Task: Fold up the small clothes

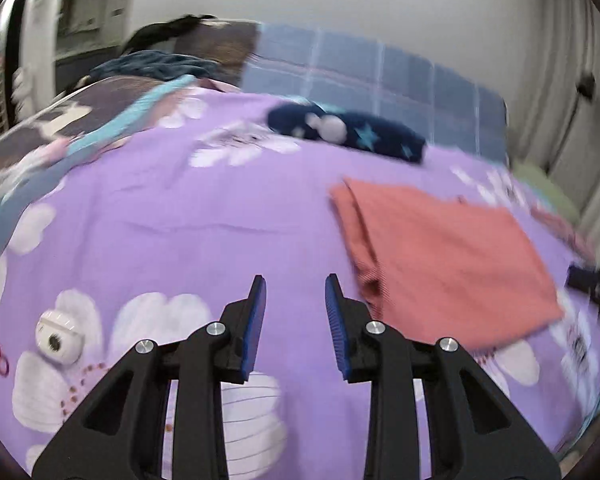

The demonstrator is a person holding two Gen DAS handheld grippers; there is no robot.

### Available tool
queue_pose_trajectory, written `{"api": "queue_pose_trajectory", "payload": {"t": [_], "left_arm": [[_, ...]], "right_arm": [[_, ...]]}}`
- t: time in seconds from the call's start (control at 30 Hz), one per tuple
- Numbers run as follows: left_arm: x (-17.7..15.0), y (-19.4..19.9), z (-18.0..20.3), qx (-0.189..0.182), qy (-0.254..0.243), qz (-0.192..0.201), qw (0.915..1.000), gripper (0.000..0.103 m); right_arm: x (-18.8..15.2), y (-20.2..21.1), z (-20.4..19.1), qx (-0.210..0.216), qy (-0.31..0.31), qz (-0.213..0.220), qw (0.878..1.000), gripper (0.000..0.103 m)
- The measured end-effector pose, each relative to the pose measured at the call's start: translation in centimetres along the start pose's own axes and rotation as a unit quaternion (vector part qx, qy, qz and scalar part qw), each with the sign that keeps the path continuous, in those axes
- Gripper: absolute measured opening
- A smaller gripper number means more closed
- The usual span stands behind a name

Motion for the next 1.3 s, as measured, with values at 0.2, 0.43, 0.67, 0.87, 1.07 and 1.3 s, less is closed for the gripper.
{"api": "queue_pose_trajectory", "payload": {"t": [0.2,0.43,0.67,0.87,1.07,1.3], "left_arm": [[-1.4,0.2,0.1,-0.016,0.017,0.004,0.9997,0.047],[-3.2,0.8,-0.7,-0.058,0.033,0.003,0.9978,0.050],[-2.9,-1.5,-1.1,-0.090,0.068,-0.009,0.9936,0.050],[-1.4,-2.4,-0.5,-0.121,0.056,-0.024,0.9908,0.051],[1.1,-7.5,2.9,-0.235,0.070,-0.091,0.9652,0.054],[1.4,-17.1,5.7,-0.280,0.146,-0.181,0.9312,0.041]], "right_arm": [[1.2,-5.4,-15.1,0.036,0.196,0.004,0.980,0.039],[-0.6,-9.8,-19.6,-0.045,0.313,-0.012,0.949,0.049],[0.7,-12.3,-20.1,-0.105,0.328,0.012,0.939,0.039],[2.7,-11.3,-19.8,-0.079,0.286,0.048,0.954,0.006],[4.8,-9.8,-18.5,-0.046,0.213,0.049,0.975,0.006],[5.0,-10.1,-18.5,-0.047,0.202,0.047,0.977,0.006]]}}
Point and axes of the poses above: each gripper's, at about its wrist camera, not at the fingertips, and y roughly against the way its jaws point, z to its right, x to its top, the point moved 9 cm from there along -y, roughly the way its jaws point, and after that the axes turned 5 degrees about z, right-handed, at the moved point
